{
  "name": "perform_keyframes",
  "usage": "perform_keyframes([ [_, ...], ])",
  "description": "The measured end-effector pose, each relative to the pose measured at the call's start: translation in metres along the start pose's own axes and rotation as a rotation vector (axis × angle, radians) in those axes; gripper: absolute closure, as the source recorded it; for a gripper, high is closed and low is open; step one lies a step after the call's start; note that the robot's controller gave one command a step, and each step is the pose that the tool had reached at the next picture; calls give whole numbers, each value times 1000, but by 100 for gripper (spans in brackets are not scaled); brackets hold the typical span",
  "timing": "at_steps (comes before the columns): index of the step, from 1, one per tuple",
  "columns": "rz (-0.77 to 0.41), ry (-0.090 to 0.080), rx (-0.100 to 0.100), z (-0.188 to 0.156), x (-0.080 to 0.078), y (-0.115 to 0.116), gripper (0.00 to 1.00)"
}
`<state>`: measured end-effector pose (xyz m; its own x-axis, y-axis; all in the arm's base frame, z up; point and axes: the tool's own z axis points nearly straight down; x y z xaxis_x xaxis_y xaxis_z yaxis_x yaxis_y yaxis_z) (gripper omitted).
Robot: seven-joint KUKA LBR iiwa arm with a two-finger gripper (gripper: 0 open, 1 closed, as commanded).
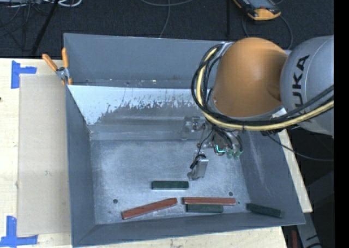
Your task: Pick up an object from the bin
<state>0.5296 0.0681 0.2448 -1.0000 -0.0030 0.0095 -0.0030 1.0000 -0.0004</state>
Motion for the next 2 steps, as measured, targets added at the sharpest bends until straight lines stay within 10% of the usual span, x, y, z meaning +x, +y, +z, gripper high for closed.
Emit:
perform_keyframes([
  [1, -482, -1, 1, 178, 23, 15, 0],
  [2, -477, -8, 1, 175, 21, 14, 100],
])
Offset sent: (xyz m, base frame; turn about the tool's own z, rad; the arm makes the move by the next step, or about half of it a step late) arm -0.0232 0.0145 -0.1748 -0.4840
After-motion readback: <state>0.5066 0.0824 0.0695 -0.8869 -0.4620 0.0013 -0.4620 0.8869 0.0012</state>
